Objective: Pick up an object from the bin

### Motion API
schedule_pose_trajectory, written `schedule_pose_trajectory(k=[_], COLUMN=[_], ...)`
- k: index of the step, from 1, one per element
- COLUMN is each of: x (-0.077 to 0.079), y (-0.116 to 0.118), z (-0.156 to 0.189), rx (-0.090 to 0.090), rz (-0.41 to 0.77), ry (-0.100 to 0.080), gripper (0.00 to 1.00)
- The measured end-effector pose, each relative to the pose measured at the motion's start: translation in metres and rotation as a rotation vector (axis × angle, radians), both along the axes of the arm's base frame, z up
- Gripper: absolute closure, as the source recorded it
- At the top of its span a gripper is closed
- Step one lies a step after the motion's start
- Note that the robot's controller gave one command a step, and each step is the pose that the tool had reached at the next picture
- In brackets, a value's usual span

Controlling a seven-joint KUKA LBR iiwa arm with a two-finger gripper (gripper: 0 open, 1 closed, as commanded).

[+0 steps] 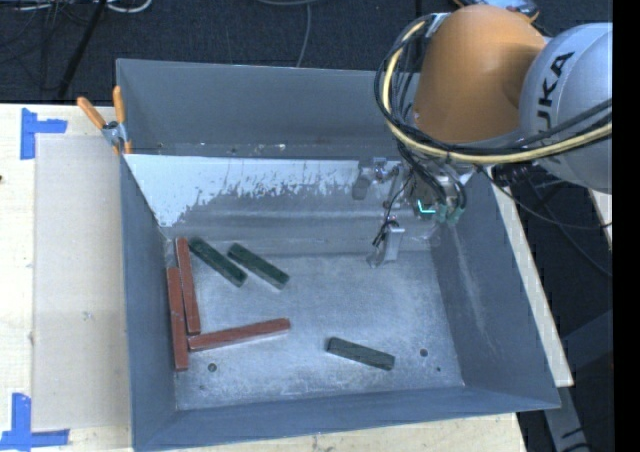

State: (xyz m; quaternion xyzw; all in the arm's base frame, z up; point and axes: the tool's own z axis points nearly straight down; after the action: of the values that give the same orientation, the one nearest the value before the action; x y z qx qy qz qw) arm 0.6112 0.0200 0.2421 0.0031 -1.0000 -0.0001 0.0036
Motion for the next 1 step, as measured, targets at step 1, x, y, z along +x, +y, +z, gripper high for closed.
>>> schedule_pose_trajectory(k=[1], x=[0.0014], y=[-0.0001], z=[0.0044], rx=[0.000], rz=[0.000], ry=[-0.008], gripper=[0.00])
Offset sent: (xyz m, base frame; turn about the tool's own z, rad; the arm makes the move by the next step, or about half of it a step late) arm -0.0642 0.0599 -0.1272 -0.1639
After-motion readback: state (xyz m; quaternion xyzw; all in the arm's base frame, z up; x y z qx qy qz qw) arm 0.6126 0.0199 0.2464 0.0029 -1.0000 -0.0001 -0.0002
